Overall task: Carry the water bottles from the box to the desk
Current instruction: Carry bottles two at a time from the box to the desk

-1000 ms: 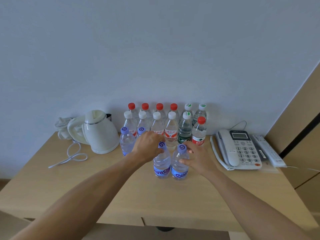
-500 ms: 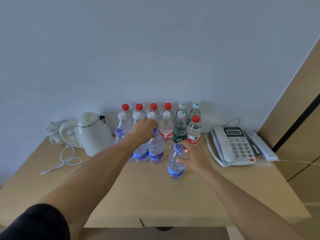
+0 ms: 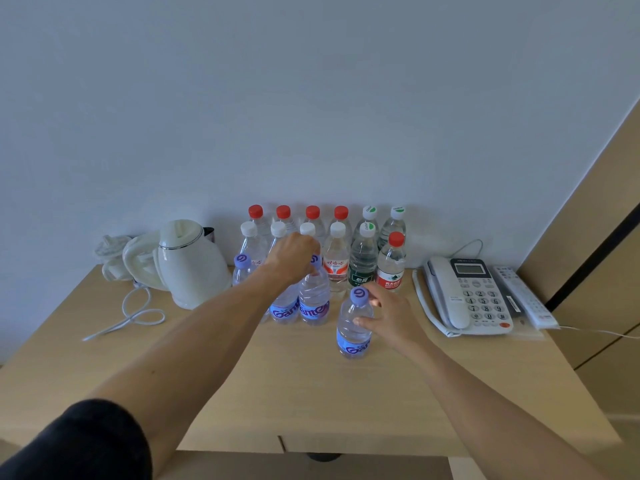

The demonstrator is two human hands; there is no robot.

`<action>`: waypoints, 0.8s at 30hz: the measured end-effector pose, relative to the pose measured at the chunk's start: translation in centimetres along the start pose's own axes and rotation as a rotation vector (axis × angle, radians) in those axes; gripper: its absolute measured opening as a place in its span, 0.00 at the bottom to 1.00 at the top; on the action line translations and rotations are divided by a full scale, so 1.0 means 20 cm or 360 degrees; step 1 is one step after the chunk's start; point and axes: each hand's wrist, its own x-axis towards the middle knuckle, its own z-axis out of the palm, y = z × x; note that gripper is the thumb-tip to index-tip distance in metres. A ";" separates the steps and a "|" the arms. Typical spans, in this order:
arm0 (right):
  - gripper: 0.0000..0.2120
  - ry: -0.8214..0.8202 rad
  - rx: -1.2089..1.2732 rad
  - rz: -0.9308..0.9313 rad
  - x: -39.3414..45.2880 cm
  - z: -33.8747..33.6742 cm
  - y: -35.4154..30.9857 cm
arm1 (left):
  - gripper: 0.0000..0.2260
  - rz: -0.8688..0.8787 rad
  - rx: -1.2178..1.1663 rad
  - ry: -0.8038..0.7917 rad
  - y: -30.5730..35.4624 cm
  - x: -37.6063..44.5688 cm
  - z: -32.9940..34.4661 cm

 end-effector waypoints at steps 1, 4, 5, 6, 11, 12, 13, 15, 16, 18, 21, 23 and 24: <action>0.21 0.0000 -0.0004 -0.0001 0.00 0.00 0.00 | 0.20 0.0000 -0.0003 -0.0001 0.00 0.00 0.00; 0.21 0.0011 -0.0012 -0.0011 0.00 -0.01 -0.02 | 0.19 0.0015 0.0019 0.0004 0.00 0.00 0.00; 0.20 0.0037 -0.0013 -0.0020 0.00 -0.01 -0.03 | 0.19 0.0026 0.0036 0.0001 -0.01 0.00 0.00; 0.19 0.0075 -0.0027 -0.0036 0.01 -0.02 -0.04 | 0.19 0.0036 0.0056 0.0005 -0.01 -0.01 0.00; 0.14 0.0144 -0.0208 -0.0112 0.04 -0.05 -0.09 | 0.17 0.0118 0.0156 0.0136 -0.02 -0.04 0.01; 0.14 0.0133 -0.0230 -0.0120 0.04 -0.06 -0.09 | 0.14 0.0141 0.0188 0.0175 -0.02 -0.05 0.01; 0.14 0.0116 -0.0250 -0.0126 0.05 -0.06 -0.09 | 0.11 0.0166 0.0222 0.0207 -0.02 -0.05 0.01; 0.13 0.0089 -0.0275 -0.0129 0.06 -0.06 -0.10 | 0.08 0.0202 0.0281 0.0240 -0.03 -0.07 0.02; 0.12 0.0084 -0.0261 -0.0120 0.07 -0.06 -0.10 | 0.09 0.0201 0.0298 0.0243 -0.03 -0.08 0.03; 0.12 0.0080 -0.0220 -0.0087 0.09 -0.06 -0.11 | 0.13 0.0189 0.0295 0.0229 -0.04 -0.09 0.04; 0.11 0.0089 -0.0241 -0.0026 0.14 -0.07 -0.13 | 0.18 0.0217 0.0259 0.0202 -0.05 -0.10 0.03; 0.11 0.0131 -0.0263 0.0007 0.19 -0.08 -0.14 | 0.19 0.0227 0.0269 0.0166 -0.06 -0.10 0.02; 0.10 0.0153 -0.0272 0.0020 0.21 -0.08 -0.15 | 0.20 0.0228 0.0276 0.0153 -0.06 -0.10 0.02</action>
